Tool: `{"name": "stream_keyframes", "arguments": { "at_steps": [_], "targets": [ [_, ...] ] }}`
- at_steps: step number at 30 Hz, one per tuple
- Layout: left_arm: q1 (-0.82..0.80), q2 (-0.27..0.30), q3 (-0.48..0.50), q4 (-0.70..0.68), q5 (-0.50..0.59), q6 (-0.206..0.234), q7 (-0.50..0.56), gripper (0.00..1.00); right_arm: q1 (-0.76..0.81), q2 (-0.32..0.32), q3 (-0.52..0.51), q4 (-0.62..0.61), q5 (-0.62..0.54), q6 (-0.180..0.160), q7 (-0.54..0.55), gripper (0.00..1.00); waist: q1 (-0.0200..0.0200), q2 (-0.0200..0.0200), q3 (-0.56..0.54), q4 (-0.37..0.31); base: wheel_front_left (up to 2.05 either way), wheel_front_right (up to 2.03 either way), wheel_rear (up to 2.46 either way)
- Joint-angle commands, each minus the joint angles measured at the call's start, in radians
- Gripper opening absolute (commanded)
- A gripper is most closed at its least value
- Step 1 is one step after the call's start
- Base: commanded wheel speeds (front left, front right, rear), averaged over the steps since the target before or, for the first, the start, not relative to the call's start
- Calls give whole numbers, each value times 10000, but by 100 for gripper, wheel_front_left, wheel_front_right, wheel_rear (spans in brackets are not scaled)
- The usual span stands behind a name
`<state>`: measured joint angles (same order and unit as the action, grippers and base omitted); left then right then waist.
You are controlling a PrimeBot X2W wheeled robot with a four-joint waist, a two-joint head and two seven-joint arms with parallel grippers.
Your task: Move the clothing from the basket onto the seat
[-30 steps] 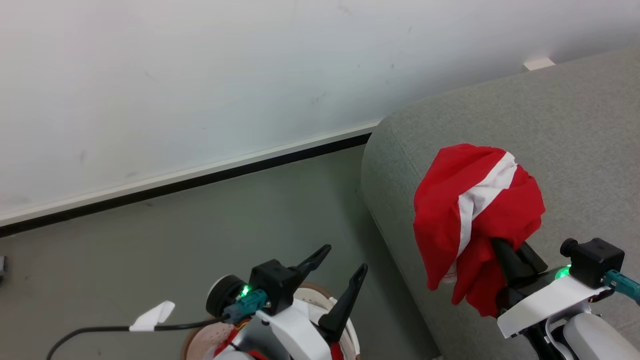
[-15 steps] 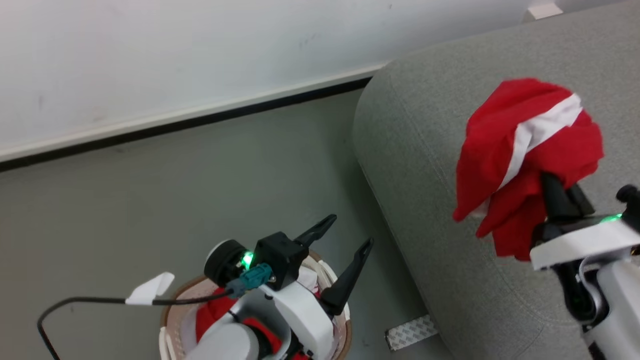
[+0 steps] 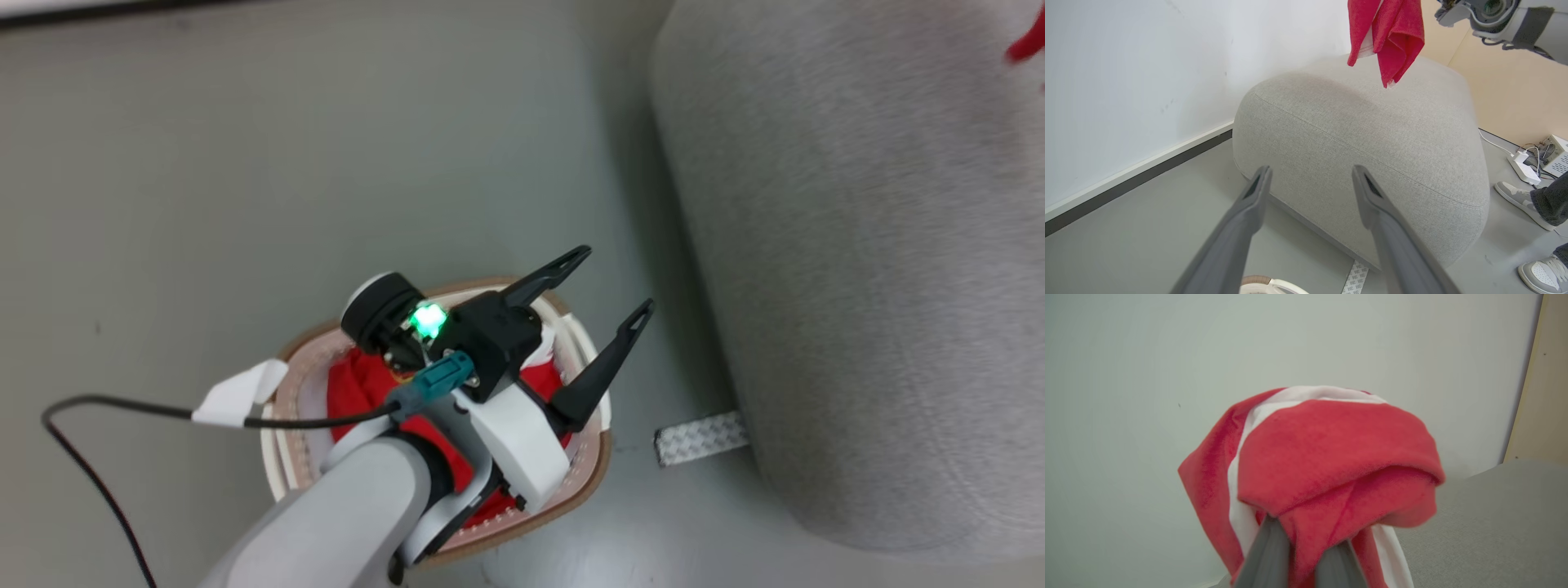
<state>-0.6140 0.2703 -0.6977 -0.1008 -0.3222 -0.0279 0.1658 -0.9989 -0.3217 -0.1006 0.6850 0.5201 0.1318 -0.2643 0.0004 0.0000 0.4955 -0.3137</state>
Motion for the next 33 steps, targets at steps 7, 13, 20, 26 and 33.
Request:
{"name": "stream_keyframes", "arguments": {
  "at_steps": [7, 13, 20, 26, 33],
  "targets": [
    [-813, -124, -144, 44, 267, -251, -192, 100, -2295, -1276, -2157, 2096, -1941, -21, -1, 0, -4, 0, 1722, 1233, 0, 0, 0],
    [-1087, -264, -322, 208, 310, -363, -390, 100, -2234, -1154, -4372, 2798, -4398, -21, 1, 66, -4, 0, 2115, 1588, 0, 0, 0],
    [-904, -164, -235, 507, 146, -248, -546, 100, -1223, -128, -6246, 2254, -6333, -21, 1, 100, -4, 0, 1822, 1436, 0, 0, 0],
    [-261, 82, -98, 797, -91, -59, -797, 100, 6, 881, -5481, 1092, -6352, -21, 1, 100, -4, 0, 805, 1081, 0, 0, 0],
    [732, 18, 148, 1095, -452, 463, -1635, 100, 1940, 1317, -3878, -707, -5368, -21, 1, 100, -4, 0, -873, 1064, 0, 0, 0]
  ]
}}
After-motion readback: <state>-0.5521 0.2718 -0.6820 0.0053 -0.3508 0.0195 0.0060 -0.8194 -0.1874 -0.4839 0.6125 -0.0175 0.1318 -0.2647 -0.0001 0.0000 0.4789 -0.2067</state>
